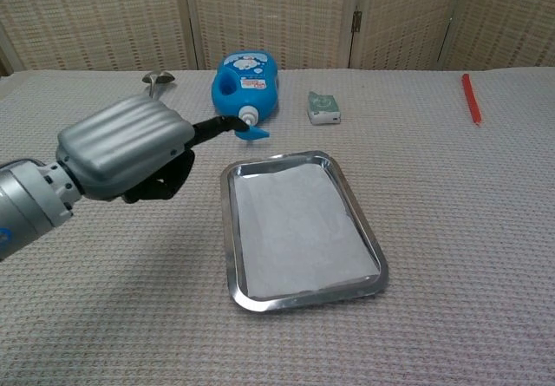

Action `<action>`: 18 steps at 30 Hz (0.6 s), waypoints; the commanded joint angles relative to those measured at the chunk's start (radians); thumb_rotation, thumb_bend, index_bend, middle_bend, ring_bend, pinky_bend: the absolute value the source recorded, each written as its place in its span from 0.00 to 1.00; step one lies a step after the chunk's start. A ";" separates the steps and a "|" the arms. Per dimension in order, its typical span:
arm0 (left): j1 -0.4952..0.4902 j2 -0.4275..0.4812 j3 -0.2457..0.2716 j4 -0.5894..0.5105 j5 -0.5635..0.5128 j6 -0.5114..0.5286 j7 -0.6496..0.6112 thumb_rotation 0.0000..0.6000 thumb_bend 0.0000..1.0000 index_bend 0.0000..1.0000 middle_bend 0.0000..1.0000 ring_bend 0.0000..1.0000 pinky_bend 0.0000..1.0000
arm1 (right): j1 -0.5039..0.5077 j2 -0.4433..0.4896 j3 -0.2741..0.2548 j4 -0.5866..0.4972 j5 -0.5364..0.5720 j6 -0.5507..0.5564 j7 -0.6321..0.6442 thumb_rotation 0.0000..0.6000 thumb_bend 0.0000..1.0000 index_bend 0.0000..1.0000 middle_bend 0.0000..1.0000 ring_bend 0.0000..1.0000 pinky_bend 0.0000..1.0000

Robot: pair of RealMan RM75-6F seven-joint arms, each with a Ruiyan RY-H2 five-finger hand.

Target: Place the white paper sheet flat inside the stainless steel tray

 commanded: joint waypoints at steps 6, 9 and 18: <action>0.262 0.262 0.044 -0.223 -0.100 0.252 -0.068 1.00 0.35 0.10 0.26 0.11 0.17 | 0.013 -0.022 -0.004 -0.004 0.000 -0.029 -0.044 1.00 0.32 0.00 0.00 0.00 0.00; 0.337 0.305 0.063 -0.237 -0.133 0.310 -0.110 1.00 0.32 0.11 0.20 0.06 0.10 | 0.019 -0.031 -0.005 0.000 0.006 -0.045 -0.056 1.00 0.33 0.00 0.00 0.00 0.00; 0.487 0.363 0.097 -0.210 -0.232 0.349 -0.195 1.00 0.23 0.09 0.08 0.00 0.00 | 0.036 -0.066 -0.001 0.010 0.013 -0.076 -0.130 1.00 0.32 0.00 0.00 0.00 0.00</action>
